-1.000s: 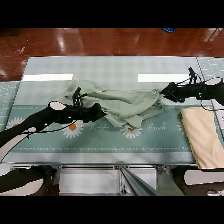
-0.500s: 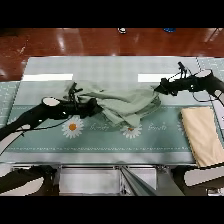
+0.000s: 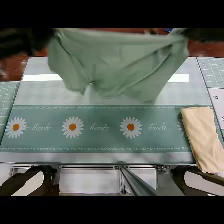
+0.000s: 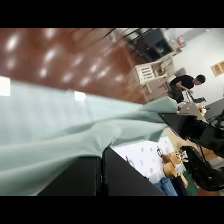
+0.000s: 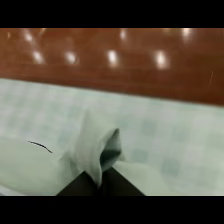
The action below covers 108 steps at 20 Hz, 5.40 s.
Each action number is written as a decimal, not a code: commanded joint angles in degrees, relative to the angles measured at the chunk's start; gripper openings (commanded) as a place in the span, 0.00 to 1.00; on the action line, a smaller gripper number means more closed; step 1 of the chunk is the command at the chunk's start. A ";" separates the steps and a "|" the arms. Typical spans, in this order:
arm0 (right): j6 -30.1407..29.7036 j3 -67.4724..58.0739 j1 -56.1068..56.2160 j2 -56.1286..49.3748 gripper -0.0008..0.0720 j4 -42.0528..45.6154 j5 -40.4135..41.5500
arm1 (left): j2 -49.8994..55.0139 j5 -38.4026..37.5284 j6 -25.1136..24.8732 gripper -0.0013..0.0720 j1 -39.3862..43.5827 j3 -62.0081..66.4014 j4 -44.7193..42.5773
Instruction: Fold the shirts.
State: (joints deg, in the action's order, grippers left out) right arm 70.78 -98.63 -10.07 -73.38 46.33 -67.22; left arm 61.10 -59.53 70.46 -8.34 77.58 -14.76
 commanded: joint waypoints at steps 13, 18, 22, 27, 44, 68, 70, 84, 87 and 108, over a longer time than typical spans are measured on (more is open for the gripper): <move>8.02 -4.20 0.04 37.31 0.04 13.22 -18.34 | -22.29 -21.62 10.03 0.04 -9.73 33.88 -34.49; 8.98 5.88 0.04 37.24 0.04 13.11 -18.56 | -24.81 -23.98 13.90 0.04 -9.73 31.28 -43.28; 6.56 21.05 0.07 33.62 0.04 6.84 -9.40 | -20.72 -23.87 14.60 0.04 -9.73 16.28 -39.21; -2.51 27.28 1.46 17.40 0.04 -1.27 -4.31 | -4.46 -12.09 6.69 0.04 -6.21 -0.96 -32.61; -2.01 8.59 -0.26 -23.87 0.58 -13.40 0.46 | 21.18 -9.22 7.61 0.71 -5.99 0.33 -38.25; -7.04 62.93 -20.11 19.04 0.58 -5.16 -3.69 | -1.49 -9.81 3.69 0.71 -31.47 -50.80 -37.09; -7.04 62.93 -20.11 19.04 0.58 -5.25 -4.20 | -0.04 -7.34 2.25 0.71 -30.32 -50.80 -33.46; 2.16 62.95 -20.24 18.88 0.58 7.67 3.21 | 11.04 1.14 2.19 0.04 -13.62 -45.46 -27.63; 6.14 64.28 -20.24 18.43 0.58 15.34 -0.24 | 11.02 -2.54 0.70 0.04 -13.05 -41.81 -27.65; -4.68 64.35 -4.55 1.77 0.04 -11.23 10.54 | 10.82 -5.09 0.20 0.04 -13.05 -38.60 -25.55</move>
State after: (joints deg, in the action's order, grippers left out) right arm 70.08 -28.80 -18.41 -69.69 39.16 -54.50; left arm 72.10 -63.35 70.94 -21.43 37.63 -42.13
